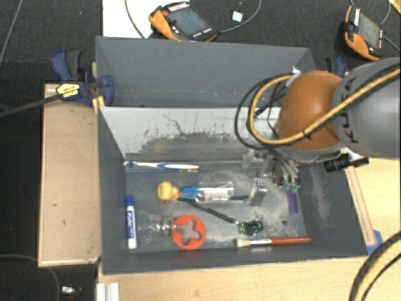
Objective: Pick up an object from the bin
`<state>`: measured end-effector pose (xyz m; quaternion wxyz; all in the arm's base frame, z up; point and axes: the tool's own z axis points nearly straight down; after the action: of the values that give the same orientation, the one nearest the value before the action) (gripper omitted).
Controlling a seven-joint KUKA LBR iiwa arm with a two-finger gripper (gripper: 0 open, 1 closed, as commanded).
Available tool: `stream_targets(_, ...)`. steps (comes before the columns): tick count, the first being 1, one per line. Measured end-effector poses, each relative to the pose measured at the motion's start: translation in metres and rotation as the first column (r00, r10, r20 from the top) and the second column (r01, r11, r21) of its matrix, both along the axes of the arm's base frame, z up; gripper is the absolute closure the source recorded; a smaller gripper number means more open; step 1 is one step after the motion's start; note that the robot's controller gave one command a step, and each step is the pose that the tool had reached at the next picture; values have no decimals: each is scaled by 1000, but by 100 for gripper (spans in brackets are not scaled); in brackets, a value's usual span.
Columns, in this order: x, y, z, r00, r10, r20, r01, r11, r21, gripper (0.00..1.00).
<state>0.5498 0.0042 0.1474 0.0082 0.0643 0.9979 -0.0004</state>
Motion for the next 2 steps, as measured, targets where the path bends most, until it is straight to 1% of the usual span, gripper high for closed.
stream_targets(1, 1, 56, -48, 865, 502, -15, -502, 865, 5, 0)
stream_targets(2, 10, 46, -76, 996, 86, -4, -86, 996, -2, 0)
